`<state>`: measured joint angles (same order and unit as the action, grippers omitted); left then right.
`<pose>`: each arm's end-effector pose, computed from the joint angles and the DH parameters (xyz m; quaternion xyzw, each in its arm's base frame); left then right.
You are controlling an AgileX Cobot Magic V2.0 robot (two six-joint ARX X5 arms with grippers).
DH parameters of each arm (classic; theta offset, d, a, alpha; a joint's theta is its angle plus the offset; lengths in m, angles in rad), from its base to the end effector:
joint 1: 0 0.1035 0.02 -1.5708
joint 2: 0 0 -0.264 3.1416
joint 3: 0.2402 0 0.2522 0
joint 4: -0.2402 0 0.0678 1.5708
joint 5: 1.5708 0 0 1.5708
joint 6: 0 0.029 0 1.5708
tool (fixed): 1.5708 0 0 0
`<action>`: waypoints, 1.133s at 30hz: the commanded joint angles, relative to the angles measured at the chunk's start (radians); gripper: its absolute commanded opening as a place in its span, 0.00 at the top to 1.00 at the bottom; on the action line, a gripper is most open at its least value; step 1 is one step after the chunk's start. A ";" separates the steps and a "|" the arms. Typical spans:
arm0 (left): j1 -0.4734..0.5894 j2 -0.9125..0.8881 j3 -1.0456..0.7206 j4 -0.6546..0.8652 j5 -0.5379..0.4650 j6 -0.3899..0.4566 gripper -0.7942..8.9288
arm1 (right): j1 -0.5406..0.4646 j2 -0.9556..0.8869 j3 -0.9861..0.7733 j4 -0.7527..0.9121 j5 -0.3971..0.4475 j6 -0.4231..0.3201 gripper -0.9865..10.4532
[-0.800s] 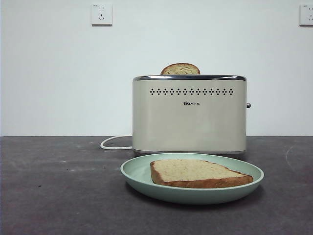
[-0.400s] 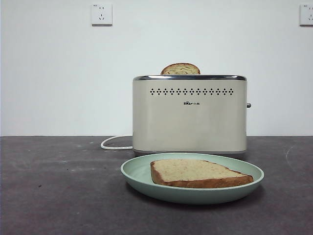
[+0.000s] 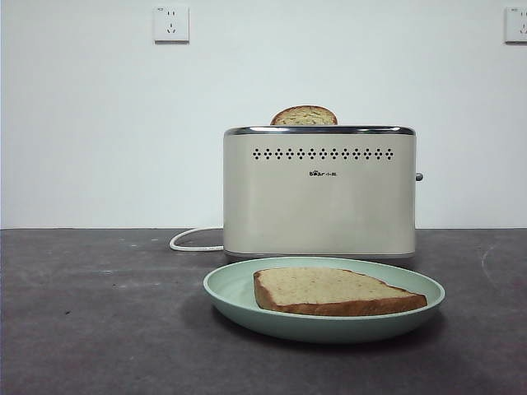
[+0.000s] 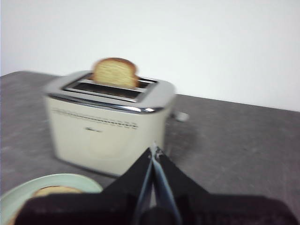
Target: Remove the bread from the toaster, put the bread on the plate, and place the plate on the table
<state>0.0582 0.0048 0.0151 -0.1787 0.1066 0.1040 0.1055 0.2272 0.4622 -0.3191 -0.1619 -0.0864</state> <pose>0.0956 0.0025 0.1511 0.0449 0.0824 -0.0284 0.9952 0.0822 0.0134 0.2703 -0.0416 0.0362 0.1349 0.9893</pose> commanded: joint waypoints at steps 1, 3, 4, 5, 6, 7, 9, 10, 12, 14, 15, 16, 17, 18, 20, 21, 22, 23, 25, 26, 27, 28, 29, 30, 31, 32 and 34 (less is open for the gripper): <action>0.003 -0.003 -0.012 0.005 0.000 -0.006 0.92 | 0.000 -0.050 -0.114 0.060 0.051 0.037 0.91; 0.003 -0.003 -0.012 0.005 0.000 -0.006 0.92 | 0.000 -0.087 -0.179 0.072 0.063 0.037 0.91; 0.003 -0.003 -0.012 0.005 0.000 -0.006 0.92 | 0.000 -0.102 -0.202 0.072 0.063 0.037 0.91; 0.003 -0.003 -0.012 0.005 0.000 -0.006 0.92 | 0.000 -0.116 -0.224 0.072 0.064 0.037 0.91; 0.003 -0.003 -0.012 0.005 0.000 -0.006 0.92 | 0.000 -0.135 -0.253 0.072 0.064 0.037 0.91; 0.003 -0.003 -0.012 0.005 0.000 -0.006 0.92 | 0.000 -0.147 -0.273 0.072 0.064 0.037 0.91; 0.003 -0.003 -0.012 0.005 0.000 -0.006 0.92 | 0.000 -0.174 -0.315 0.072 0.064 0.044 0.91; 0.003 -0.003 -0.012 0.005 0.000 -0.006 0.92 | 0.000 -0.184 -0.332 0.072 0.064 0.050 0.91; 0.003 -0.003 -0.012 0.005 0.000 -0.006 0.92 | 0.000 -0.204 -0.361 0.072 0.064 0.061 0.91; 0.003 -0.003 -0.012 0.005 0.000 -0.006 0.92 | 0.000 -0.224 -0.388 0.072 0.064 0.064 0.91; 0.003 -0.003 -0.012 0.005 0.000 -0.006 0.92 | 0.000 -0.225 -0.402 0.073 0.064 0.068 0.91; 0.003 -0.003 -0.012 0.005 0.000 -0.006 0.92 | 0.000 -0.226 -0.410 0.072 0.064 0.074 0.91; 0.003 -0.003 -0.012 0.005 0.000 -0.006 0.92 | 0.000 -0.225 -0.419 0.072 0.064 0.079 0.91; 0.003 -0.003 -0.012 0.005 0.000 -0.006 0.92 | 0.000 -0.226 -0.431 0.073 0.064 0.083 0.91; 0.003 -0.003 -0.012 0.005 0.000 -0.006 0.92 | 0.000 -0.226 -0.433 0.085 0.063 0.086 0.91; 0.003 -0.003 -0.012 0.005 0.000 -0.006 0.92 | 0.000 -0.226 -0.435 0.087 0.064 0.086 0.91; 0.003 -0.003 -0.012 0.005 0.000 -0.006 0.92 | 0.000 -0.226 -0.436 0.087 0.065 0.086 0.91; 0.003 -0.003 -0.012 0.005 0.000 -0.006 0.92 | 0.000 -0.226 -0.436 0.087 0.065 0.086 0.91; 0.003 -0.003 -0.012 0.005 0.000 -0.006 0.92 | 0.000 -0.226 -0.436 0.087 0.065 0.086 0.91; 0.003 -0.003 -0.012 0.005 0.000 -0.006 0.92 | 0.000 -0.226 -0.436 0.087 0.064 0.086 0.91; 0.003 -0.003 -0.012 0.005 0.000 -0.006 0.92 | 0.000 -0.226 -0.436 0.087 0.064 0.090 0.91; 0.003 -0.003 -0.012 0.005 0.000 -0.006 0.92 | 0.000 -0.225 -0.436 0.087 0.064 0.089 0.91; 0.003 -0.003 -0.012 0.005 0.000 -0.006 0.92 | 0.000 -0.226 -0.436 0.087 0.064 0.089 0.91; 0.003 -0.003 -0.012 0.005 0.000 -0.006 0.92 | 0.000 -0.225 -0.435 0.087 0.064 0.089 0.91; 0.003 -0.003 -0.012 0.005 0.000 -0.006 0.92 | 0.000 -0.225 -0.435 0.087 0.065 0.089 0.91; 0.003 -0.003 -0.012 0.005 0.000 -0.006 0.92 | 0.000 -0.225 -0.435 0.087 0.064 0.089 0.91; 0.003 -0.003 -0.012 0.005 0.000 -0.006 0.92 | 0.000 -0.225 -0.435 0.087 0.064 0.089 0.91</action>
<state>0.0582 0.0048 0.0151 -0.1787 0.1066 0.1040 0.1055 0.0040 0.0406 -0.2379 -0.1005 -0.0105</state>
